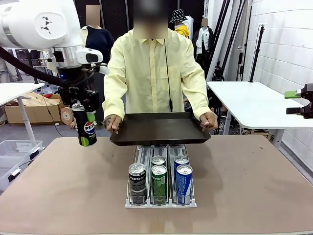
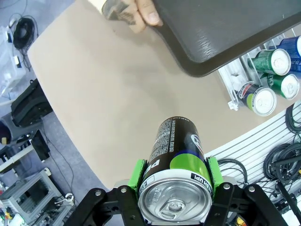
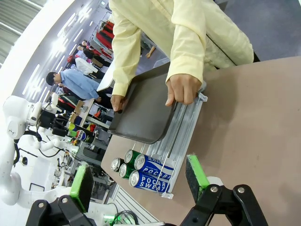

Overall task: Retrieve and hand over the desired beverage to the person.
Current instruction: Place the picked can on the Handle tray extended by the person.

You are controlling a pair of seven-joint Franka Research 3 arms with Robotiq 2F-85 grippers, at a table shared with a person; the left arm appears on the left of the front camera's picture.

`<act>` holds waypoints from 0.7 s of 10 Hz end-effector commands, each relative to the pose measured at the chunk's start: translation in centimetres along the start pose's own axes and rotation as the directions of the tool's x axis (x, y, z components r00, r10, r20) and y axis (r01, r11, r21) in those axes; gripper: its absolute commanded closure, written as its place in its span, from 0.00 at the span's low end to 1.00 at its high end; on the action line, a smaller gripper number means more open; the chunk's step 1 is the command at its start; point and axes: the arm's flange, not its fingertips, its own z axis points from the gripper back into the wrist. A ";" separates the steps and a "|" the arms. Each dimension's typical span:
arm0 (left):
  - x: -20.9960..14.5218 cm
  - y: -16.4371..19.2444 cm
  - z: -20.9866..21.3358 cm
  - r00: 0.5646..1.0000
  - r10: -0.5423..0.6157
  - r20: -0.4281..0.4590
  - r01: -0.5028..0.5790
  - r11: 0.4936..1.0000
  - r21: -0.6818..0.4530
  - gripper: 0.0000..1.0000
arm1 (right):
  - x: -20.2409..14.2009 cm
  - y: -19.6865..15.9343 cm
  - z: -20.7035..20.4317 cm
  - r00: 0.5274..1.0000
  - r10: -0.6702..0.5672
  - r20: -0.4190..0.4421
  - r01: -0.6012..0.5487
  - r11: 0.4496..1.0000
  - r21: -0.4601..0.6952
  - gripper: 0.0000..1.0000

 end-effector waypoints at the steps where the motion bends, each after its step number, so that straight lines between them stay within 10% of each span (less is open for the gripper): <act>1: 3.5 -1.4 1.2 1.000 -0.022 0.019 0.022 0.999 -0.026 1.00 | 0.2 0.0 -0.1 1.000 -0.002 0.007 0.002 1.000 0.014 0.00; 7: 11.7 -4.2 1.3 0.998 -0.040 0.042 0.042 0.998 -0.045 1.00 | 0.2 0.0 -0.1 1.000 -0.002 0.007 0.002 1.000 0.014 0.00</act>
